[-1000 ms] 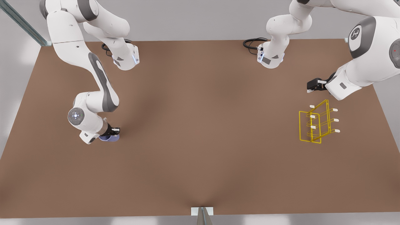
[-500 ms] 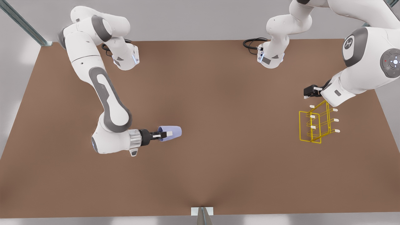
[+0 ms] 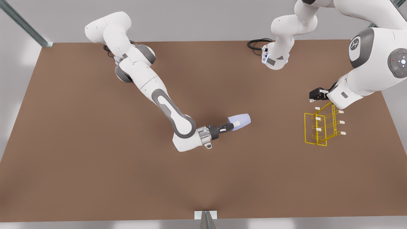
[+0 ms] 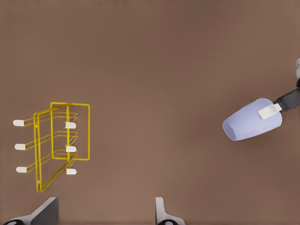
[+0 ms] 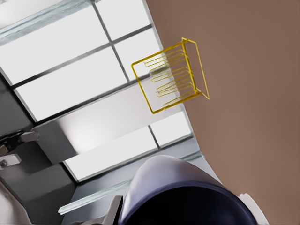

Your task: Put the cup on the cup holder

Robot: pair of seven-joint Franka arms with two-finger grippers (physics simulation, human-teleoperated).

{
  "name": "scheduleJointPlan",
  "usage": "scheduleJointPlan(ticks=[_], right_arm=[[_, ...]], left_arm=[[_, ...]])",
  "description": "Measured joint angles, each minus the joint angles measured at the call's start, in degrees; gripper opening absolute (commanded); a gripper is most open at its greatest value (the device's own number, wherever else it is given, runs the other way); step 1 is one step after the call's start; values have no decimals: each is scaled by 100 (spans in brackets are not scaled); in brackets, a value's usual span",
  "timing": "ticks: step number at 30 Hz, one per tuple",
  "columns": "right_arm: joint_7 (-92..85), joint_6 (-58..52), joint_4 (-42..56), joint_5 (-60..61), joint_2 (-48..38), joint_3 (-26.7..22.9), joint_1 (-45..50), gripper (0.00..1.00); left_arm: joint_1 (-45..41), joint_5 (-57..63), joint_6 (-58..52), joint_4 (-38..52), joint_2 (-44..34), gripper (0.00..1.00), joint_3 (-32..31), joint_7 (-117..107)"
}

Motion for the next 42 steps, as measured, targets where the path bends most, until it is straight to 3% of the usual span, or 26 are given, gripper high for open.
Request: scheduleJointPlan(ticks=[29,34,35,36,39,42], right_arm=[[-2123,1134,-6,124,531,-249,492,21],[-2295,1206,-10,104,565,-268,520,60],[-2321,1222,-11,102,566,-270,523,71],[-2345,1236,-16,100,566,-271,524,100],[-2407,1265,-38,96,562,-312,523,100],[-2461,1209,-45,82,515,-670,413,100]], left_arm=[[1,0,98,0,147,100,-1,8],[1,-2,120,0,191,100,-1,9],[1,-1,123,0,192,100,-1,9],[1,-1,125,0,193,100,-1,9],[0,-5,129,0,193,100,-1,9],[-3,-15,162,0,196,100,-3,9]])
